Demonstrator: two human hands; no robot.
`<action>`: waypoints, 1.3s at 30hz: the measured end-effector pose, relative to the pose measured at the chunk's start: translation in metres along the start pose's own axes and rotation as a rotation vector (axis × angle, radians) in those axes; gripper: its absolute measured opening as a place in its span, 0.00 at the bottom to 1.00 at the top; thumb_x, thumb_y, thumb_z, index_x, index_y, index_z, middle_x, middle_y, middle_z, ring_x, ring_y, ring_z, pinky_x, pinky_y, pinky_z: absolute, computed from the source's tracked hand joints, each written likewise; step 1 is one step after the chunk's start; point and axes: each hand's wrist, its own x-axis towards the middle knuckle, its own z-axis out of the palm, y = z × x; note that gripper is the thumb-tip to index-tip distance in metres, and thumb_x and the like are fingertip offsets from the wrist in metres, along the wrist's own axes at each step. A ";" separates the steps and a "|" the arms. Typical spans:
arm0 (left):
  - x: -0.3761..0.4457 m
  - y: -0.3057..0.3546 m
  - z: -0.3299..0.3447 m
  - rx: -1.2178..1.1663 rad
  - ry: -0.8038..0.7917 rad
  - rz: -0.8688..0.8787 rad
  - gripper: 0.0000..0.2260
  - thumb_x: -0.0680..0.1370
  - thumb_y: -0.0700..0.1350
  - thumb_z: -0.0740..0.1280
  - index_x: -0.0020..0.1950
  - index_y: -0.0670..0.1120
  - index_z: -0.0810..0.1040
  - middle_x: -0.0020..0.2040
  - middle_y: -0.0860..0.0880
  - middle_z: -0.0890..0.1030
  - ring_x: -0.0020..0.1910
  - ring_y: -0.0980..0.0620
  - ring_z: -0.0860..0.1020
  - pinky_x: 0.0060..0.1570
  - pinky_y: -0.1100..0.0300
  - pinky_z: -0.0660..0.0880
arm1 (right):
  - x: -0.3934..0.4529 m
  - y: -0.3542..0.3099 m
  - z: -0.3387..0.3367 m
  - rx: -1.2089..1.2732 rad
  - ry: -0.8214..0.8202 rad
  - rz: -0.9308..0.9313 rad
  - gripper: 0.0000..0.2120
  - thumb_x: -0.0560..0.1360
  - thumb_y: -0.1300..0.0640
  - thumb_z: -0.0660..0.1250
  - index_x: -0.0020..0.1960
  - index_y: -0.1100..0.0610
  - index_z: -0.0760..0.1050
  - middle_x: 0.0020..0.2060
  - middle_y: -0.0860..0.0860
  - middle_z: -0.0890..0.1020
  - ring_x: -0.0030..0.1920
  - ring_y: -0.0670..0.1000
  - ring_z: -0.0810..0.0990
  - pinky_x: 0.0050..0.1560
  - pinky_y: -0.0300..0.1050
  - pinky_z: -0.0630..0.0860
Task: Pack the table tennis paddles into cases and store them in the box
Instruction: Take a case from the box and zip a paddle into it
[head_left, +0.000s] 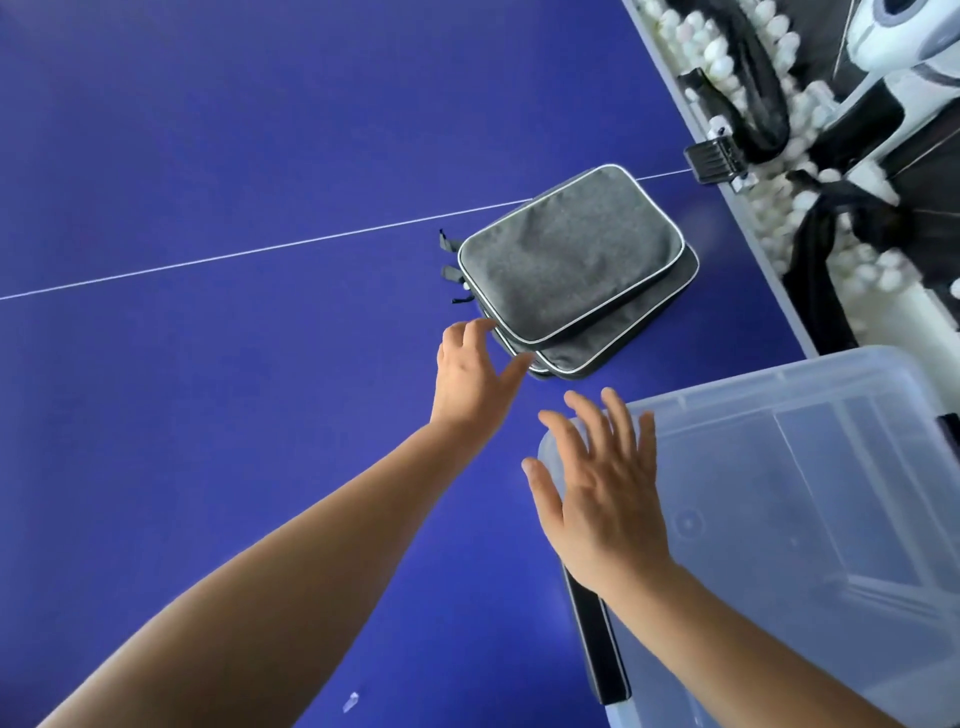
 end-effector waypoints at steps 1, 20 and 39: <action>0.006 0.001 0.006 -0.034 0.009 -0.037 0.27 0.76 0.57 0.70 0.70 0.48 0.68 0.67 0.48 0.67 0.67 0.47 0.67 0.65 0.50 0.69 | 0.000 0.001 0.001 0.004 0.005 -0.003 0.21 0.78 0.42 0.58 0.67 0.50 0.72 0.70 0.50 0.71 0.75 0.58 0.60 0.74 0.65 0.55; 0.024 0.014 0.017 -0.655 0.036 -0.481 0.21 0.70 0.44 0.76 0.59 0.46 0.72 0.49 0.50 0.81 0.45 0.49 0.84 0.45 0.52 0.83 | 0.001 0.003 0.003 0.017 0.031 -0.016 0.21 0.78 0.42 0.56 0.66 0.50 0.72 0.70 0.50 0.71 0.75 0.58 0.61 0.74 0.65 0.54; -0.195 -0.079 -0.142 -0.359 0.274 -0.283 0.20 0.72 0.43 0.75 0.55 0.58 0.68 0.50 0.56 0.81 0.43 0.50 0.81 0.46 0.48 0.81 | -0.039 -0.096 -0.017 0.317 0.112 -0.371 0.23 0.78 0.44 0.61 0.69 0.56 0.71 0.72 0.55 0.66 0.74 0.62 0.62 0.63 0.61 0.72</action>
